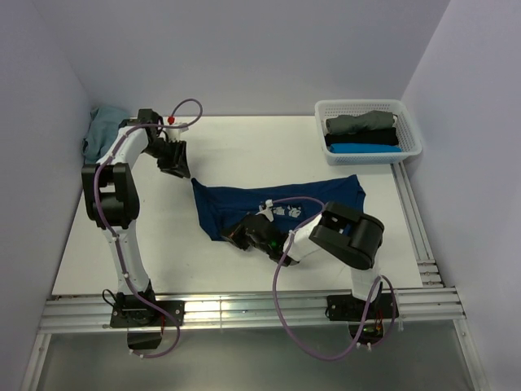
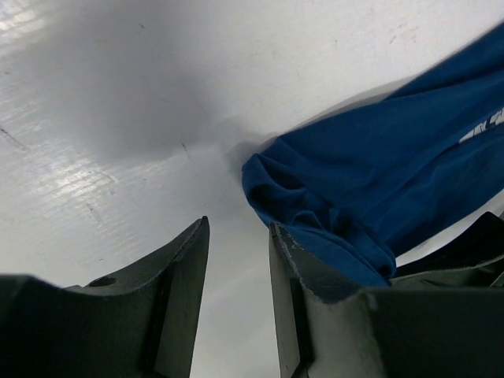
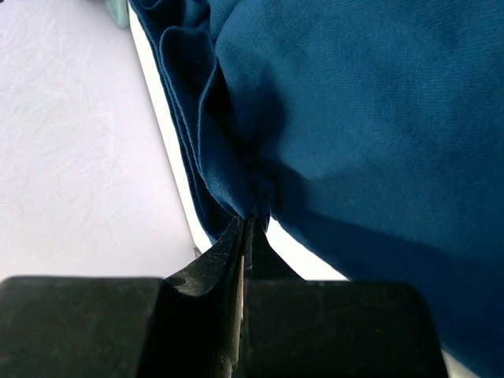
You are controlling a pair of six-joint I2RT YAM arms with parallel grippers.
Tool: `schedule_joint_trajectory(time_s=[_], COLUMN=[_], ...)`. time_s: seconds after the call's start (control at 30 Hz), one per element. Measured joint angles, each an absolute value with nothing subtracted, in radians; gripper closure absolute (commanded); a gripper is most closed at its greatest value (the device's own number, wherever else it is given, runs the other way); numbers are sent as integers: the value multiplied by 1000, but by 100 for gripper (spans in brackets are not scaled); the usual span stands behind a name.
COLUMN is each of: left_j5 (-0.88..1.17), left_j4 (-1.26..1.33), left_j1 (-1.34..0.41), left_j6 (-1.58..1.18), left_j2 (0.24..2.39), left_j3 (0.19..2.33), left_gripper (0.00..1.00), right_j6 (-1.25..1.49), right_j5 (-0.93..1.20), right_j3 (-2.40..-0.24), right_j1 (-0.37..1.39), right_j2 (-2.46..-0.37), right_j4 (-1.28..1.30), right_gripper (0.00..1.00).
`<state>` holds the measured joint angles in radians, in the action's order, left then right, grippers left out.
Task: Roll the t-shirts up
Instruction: Roll the tshirt
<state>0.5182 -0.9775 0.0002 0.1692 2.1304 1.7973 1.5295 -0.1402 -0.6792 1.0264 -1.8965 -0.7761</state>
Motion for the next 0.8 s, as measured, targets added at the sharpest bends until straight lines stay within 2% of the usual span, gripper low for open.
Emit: schedule_joint_trajectory(time_s=[0.17,0.27,0.4,0.6,0.8], left_j5=[550,559,569,579,580], left_j4=[-974,-974,-970,-958,-938], left_j1=[0,0,0,-3,-30], left_j6=[171,171,171,168,158], left_j2=[2131,2136,2145,2173,2187], left_j3=[1750,1716,1691,1686,1680], left_gripper=[61,69,72,56,46], right_j6=[1533,1537,1537,1537,1537], right_j5=[-155,-165,-175,-185,-194], right_j3=[-670,-663,-662,-662,-662], right_j1=[1035,1038,1045,1053,1057], right_j2=[-1895,-1895,-1895,-1887,-1872], right_j4=[-775,-764,-752,-731,-714], right_gripper=[100,100,100,100,100])
